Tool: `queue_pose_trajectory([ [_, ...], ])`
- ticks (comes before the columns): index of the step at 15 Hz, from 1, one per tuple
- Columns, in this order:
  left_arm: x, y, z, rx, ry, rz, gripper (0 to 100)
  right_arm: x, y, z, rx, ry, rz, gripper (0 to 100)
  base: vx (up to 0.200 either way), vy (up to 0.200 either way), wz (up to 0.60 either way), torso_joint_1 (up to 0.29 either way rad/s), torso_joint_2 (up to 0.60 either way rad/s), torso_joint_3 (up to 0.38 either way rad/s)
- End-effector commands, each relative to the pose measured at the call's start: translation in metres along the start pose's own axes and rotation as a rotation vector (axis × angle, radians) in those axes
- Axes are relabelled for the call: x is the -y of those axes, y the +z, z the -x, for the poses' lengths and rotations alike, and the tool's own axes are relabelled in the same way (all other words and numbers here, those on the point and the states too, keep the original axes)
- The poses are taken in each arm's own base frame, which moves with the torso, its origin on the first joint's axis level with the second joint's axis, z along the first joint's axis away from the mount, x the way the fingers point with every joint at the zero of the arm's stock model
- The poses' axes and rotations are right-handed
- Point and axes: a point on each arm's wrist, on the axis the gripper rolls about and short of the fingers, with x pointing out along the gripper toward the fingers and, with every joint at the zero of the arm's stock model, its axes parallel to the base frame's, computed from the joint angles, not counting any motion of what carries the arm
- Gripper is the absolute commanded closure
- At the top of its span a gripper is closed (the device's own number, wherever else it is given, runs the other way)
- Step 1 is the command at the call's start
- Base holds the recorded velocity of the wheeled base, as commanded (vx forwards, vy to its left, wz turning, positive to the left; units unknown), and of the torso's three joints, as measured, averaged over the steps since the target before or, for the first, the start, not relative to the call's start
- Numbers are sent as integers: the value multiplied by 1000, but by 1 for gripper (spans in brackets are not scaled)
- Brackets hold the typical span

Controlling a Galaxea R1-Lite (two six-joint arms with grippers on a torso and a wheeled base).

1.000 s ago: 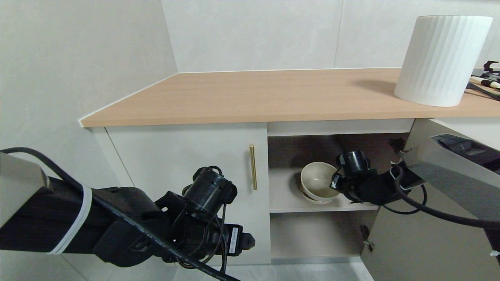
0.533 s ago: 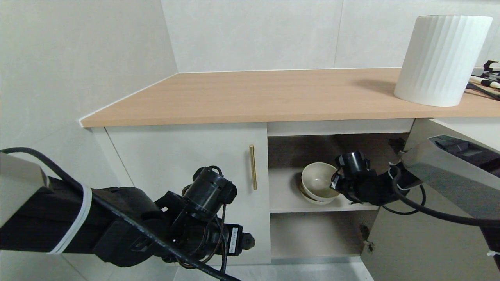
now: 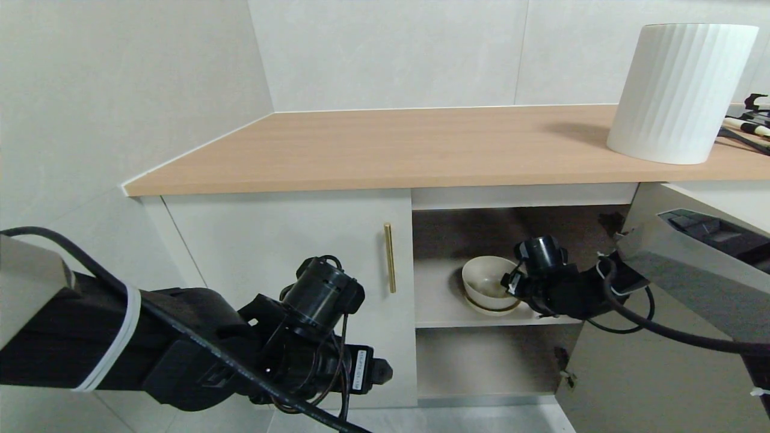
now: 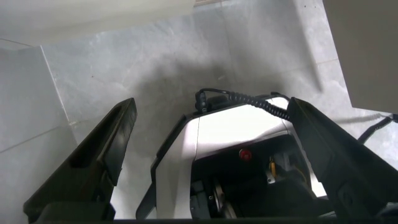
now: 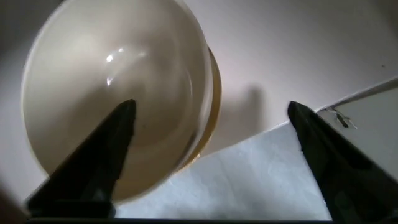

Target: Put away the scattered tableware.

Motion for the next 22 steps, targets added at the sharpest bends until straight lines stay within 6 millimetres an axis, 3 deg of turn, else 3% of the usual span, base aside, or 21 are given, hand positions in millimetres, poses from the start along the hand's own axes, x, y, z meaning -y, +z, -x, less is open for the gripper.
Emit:
queue_pose_trajectory([
  [1, 0, 1, 3, 10, -5, 2, 0, 0, 4, 9, -1, 10, 0, 0, 0, 0, 0, 0, 0, 0],
  [6, -8, 10, 39, 122, -2, 30, 0, 11, 6, 63, -105, 101, 123, 0, 0, 0, 0, 0, 0, 0],
  [7, -15, 12, 62, 168, -3, 52, 0, 19, 8, 93, -177, 85, 202, 0, 0, 0, 0, 0, 0, 0],
  [9, -24, 12, 93, 240, -24, 78, 0, 28, 20, 133, -239, 81, 258, 0, 0, 0, 0, 0, 0, 0],
  [10, -31, 4, 122, 288, -45, 86, 0, 36, 29, 172, -291, 112, 290, 0, 0, 0, 0, 0, 0, 0],
  [11, -37, -7, 142, 304, -53, 88, 0, 43, 34, 197, -310, 147, 289, 0, 0, 0, 0, 0, 0, 0],
  [12, -40, -11, 150, 315, -58, 88, 0, 45, 36, 206, -308, 159, 286, 0, 0, 0, 0, 0, 0, 0],
  [13, -49, -21, 173, 366, -73, 97, 0, 57, 38, 233, -293, 187, 286, 0, 0, 0, 0, 0, 0, 0],
  [15, -64, -31, 188, 416, -55, 126, 0, 73, 27, 265, -265, 236, 355, 0, 0, 0, 0, 0, 0, 0],
  [18, -75, -47, 189, 417, -31, 91, 0, 87, 23, 303, -191, 317, 378, 0, 0, 0, 0, 0, 0, 0],
  [22, -75, -49, 186, 398, -35, 72, 0, 99, 22, 319, -140, 338, 416, 0, 0, 0, 0, 0, 0, 0],
])
